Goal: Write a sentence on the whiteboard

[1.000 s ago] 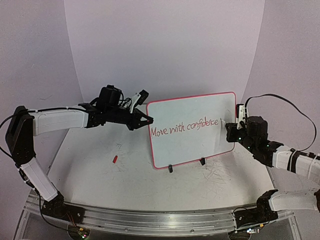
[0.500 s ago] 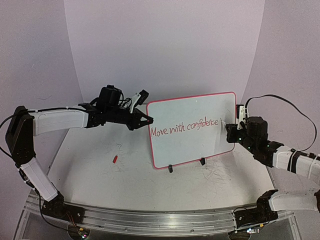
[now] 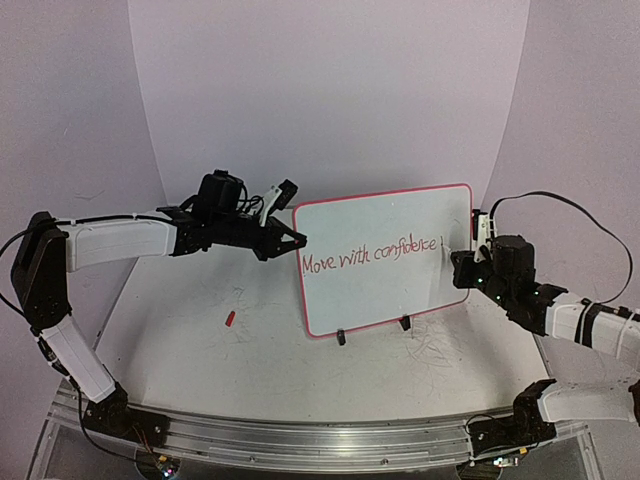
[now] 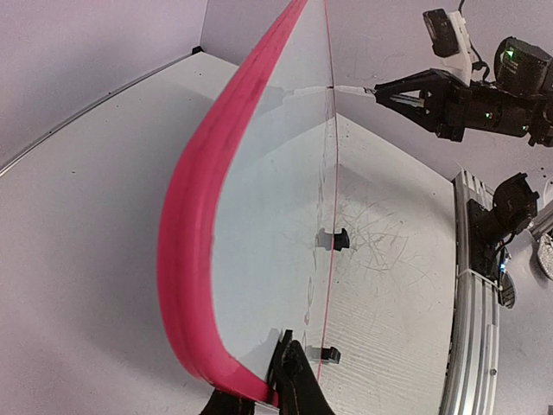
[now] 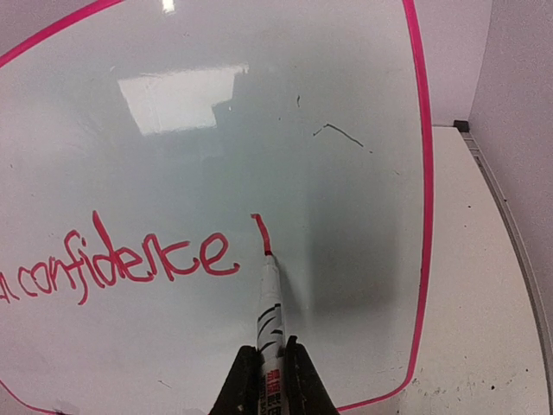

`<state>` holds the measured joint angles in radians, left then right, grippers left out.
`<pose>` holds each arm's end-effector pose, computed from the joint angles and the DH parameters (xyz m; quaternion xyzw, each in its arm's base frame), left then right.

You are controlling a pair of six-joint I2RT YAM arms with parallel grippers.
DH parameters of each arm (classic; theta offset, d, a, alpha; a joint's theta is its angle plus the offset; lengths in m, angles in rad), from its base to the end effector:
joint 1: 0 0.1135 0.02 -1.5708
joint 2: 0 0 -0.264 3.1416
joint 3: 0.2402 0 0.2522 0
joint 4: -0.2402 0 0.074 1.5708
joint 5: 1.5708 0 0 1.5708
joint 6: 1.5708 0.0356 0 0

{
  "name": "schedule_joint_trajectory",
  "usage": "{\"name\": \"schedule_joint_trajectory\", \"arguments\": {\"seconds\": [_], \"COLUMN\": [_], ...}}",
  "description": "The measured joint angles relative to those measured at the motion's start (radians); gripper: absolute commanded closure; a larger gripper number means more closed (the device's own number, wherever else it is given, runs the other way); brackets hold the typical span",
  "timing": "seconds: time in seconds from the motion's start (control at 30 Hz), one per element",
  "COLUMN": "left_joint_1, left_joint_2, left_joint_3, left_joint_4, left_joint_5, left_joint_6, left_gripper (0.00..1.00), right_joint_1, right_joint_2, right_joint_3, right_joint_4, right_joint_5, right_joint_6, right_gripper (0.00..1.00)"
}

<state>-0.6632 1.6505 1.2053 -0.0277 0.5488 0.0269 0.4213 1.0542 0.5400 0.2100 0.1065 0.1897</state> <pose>0.2887 -0.2491 0.2778 0.4108 0.7249 -0.3767 0.4048 0.2176 0.0934 0.2420 -0.0617 0.8032 0.1368 0.5765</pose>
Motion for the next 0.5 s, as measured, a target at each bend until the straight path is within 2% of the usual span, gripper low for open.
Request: {"name": "schedule_joint_trajectory", "arguments": {"seconds": [0.5], "left_joint_1": [0.0], "left_joint_2": [0.0], "left_joint_3": [0.0], "left_joint_4": [0.0], "left_joint_5": [-0.001], "left_joint_6": [0.0], "left_gripper": [1.0], "right_joint_1": [0.0], "right_joint_2": [0.001], "right_joint_3": [-0.002], "right_joint_4": [0.005], "right_joint_5": [-0.003], "right_joint_6": [0.003], "right_gripper": [1.0]}}
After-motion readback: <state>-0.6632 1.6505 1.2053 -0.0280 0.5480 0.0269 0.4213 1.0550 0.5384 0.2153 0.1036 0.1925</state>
